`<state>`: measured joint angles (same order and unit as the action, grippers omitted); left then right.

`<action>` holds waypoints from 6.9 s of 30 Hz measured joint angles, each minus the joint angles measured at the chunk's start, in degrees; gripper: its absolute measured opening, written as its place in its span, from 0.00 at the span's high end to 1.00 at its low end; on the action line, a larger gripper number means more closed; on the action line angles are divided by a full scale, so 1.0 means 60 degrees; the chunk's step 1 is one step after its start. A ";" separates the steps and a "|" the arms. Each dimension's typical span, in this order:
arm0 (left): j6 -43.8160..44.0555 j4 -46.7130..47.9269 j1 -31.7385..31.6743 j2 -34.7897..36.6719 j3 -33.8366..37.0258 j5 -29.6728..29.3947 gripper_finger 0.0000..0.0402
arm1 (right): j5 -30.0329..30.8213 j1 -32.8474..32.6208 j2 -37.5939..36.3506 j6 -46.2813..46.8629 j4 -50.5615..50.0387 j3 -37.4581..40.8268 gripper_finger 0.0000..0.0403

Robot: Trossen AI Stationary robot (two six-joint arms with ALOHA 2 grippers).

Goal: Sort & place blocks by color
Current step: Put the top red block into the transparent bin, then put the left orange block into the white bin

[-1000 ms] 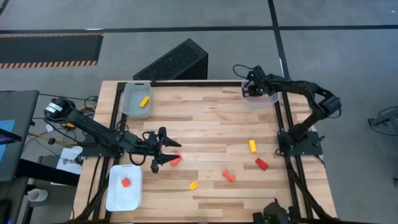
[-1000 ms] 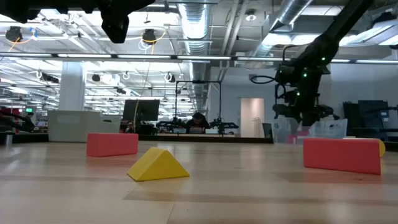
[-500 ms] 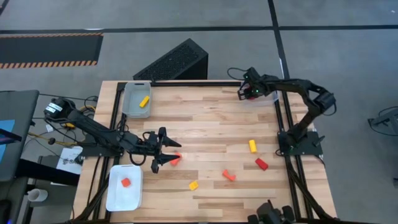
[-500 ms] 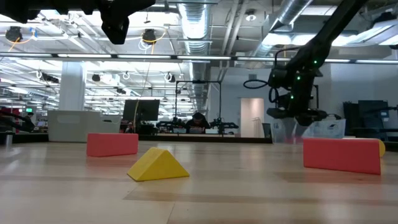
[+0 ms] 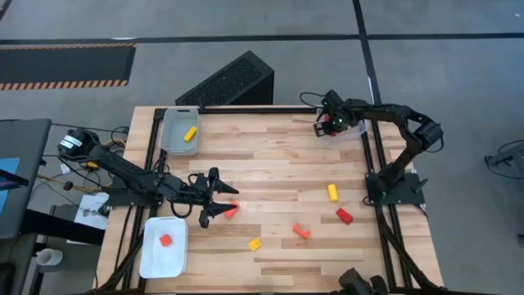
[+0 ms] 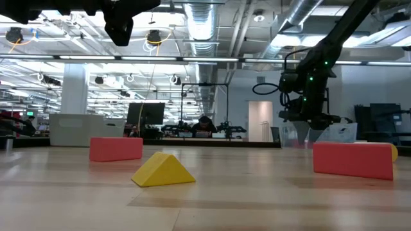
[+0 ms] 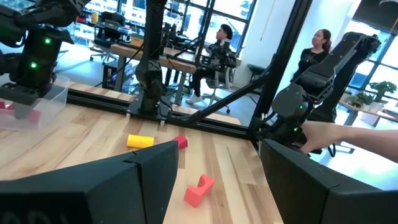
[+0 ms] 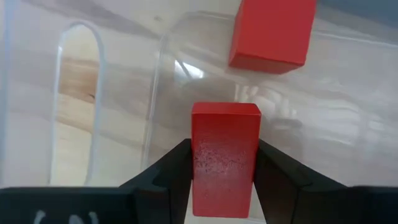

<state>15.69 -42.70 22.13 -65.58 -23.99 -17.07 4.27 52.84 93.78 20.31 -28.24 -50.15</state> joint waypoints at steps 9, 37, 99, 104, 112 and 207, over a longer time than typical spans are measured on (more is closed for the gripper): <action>0.0024 -0.0004 0.0000 0.0000 0.0000 -0.0013 0.46 | 0.0000 0.0000 0.0000 -0.0330 -0.0005 0.0000 0.54; 0.0024 0.0204 0.0000 0.0000 0.0000 -0.0035 0.46 | 0.0024 -0.1073 -0.3637 -0.0849 -0.0860 -0.0007 0.35; 0.4128 1.0433 -0.0943 -0.0357 -0.2589 0.1138 0.46 | 0.8812 -1.3158 -0.2274 0.0499 0.3721 0.0378 0.35; 0.3470 1.1122 -0.1082 -0.0812 -0.3498 0.0968 0.46 | 0.8830 -1.3281 -0.2694 0.0504 0.3617 0.0372 0.35; 0.3139 1.1008 -0.0936 -0.2366 -0.4129 0.1328 0.46 | 0.9174 -1.4157 -0.3213 0.0539 0.3406 0.0387 0.35; 1.6824 1.8840 0.6990 -0.1301 -0.5643 0.1437 0.70 | 0.9553 -1.4407 -0.3399 0.1893 0.2290 0.0375 0.35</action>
<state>116.63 70.34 64.07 -73.39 -57.84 -8.44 61.59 -33.61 73.38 31.67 -14.50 -47.90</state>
